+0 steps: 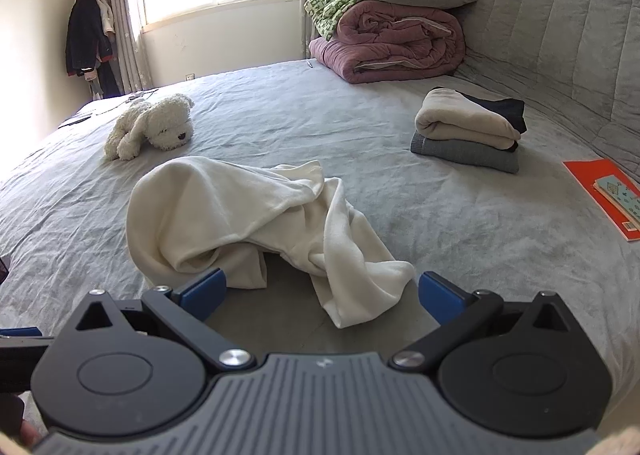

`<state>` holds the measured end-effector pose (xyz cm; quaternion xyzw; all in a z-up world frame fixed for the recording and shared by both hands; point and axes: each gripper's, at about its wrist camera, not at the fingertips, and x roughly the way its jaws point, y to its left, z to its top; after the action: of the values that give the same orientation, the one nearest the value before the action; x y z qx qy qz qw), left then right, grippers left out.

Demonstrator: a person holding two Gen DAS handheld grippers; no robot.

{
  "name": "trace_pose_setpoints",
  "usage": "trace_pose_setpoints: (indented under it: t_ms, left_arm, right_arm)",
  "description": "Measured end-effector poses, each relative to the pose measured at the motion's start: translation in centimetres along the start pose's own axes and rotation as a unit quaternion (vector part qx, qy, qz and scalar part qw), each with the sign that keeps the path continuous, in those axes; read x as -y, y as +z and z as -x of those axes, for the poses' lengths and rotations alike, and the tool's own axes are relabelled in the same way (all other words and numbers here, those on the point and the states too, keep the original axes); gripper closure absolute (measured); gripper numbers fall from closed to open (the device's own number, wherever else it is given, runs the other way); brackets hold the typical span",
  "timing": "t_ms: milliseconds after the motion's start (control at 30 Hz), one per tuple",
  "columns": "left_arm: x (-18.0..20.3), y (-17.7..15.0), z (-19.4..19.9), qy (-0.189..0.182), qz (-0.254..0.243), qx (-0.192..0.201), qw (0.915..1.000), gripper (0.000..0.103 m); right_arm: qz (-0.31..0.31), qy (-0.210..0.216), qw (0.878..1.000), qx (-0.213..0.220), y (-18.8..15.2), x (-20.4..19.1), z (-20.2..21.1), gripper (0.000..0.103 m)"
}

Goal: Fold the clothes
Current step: 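Move both grippers toward the crumpled cream sweatshirt on the bed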

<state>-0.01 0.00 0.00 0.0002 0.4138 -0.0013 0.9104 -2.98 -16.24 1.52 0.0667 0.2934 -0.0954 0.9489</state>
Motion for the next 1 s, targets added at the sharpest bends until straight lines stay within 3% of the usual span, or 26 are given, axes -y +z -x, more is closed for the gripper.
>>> trace_pose_setpoints:
  t_ms: [267, 1000]
  left_arm:
    - [0.0, 0.0, -1.0, 0.009, -0.010, -0.019, 0.9997, 0.000]
    - [0.7, -0.4, -0.7, 0.004, -0.025, -0.008, 0.9996, 0.000]
  right_arm:
    - [-0.007, -0.003, 1.000, -0.016, -0.5, -0.1, -1.4, 0.000]
    - [-0.009, -0.008, 1.000, -0.023, -0.6, 0.6, -1.1, 0.000]
